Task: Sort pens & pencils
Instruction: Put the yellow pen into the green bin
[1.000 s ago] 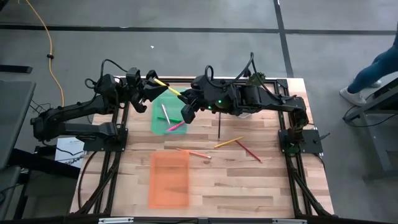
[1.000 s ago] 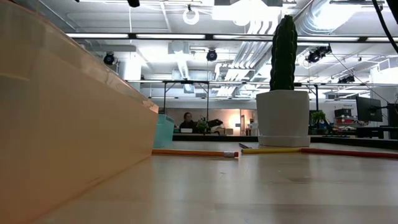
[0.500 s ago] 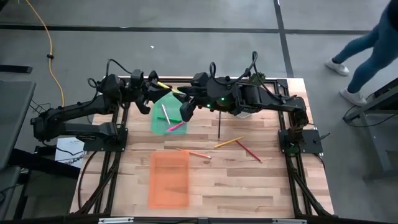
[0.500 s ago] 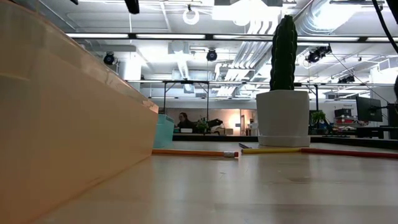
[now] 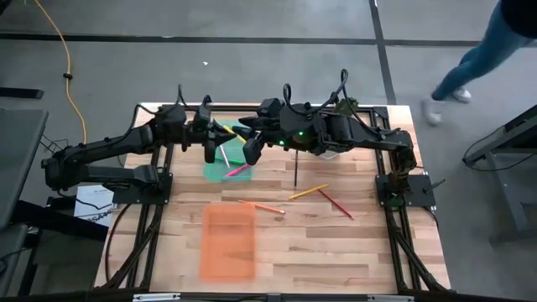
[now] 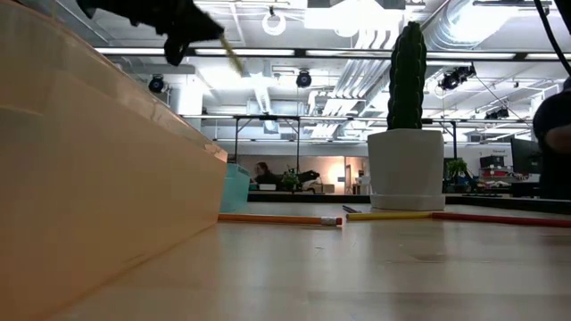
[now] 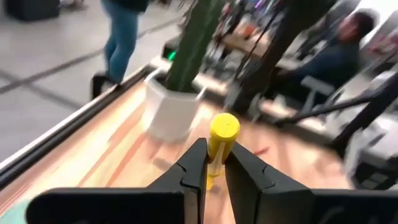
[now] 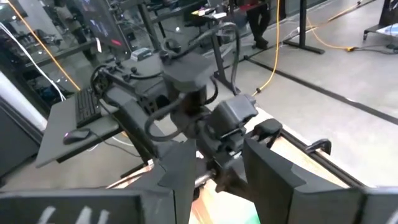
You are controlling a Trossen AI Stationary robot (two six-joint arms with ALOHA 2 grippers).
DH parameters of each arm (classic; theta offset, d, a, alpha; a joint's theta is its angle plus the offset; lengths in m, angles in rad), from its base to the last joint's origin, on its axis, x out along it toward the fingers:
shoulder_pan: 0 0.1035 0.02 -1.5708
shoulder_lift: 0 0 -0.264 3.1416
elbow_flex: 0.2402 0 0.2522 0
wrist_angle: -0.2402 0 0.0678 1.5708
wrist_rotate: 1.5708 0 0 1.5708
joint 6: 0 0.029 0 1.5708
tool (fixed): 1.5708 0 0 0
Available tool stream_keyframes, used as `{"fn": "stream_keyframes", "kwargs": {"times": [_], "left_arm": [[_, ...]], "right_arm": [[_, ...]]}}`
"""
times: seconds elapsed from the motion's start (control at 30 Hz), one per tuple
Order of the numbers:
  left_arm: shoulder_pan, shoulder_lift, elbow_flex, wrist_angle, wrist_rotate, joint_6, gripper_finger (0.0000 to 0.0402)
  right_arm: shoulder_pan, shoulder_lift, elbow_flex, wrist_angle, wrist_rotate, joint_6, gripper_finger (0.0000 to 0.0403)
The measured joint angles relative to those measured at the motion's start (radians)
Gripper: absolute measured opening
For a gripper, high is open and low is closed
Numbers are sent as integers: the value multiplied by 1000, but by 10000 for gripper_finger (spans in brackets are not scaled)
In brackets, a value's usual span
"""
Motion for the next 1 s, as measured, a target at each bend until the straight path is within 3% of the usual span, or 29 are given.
{"fn": "stream_keyframes", "kwargs": {"times": [0.33,0.6,1.0], "left_arm": [[0,6,0,-309,-176,98,37],[0,65,0,-411,-194,103,37],[-1,169,0,-424,-173,113,38]], "right_arm": [[8,0,0,-25,-5,3,126],[16,0,0,-63,-21,3,126],[22,0,0,-139,-51,2,126]]}}
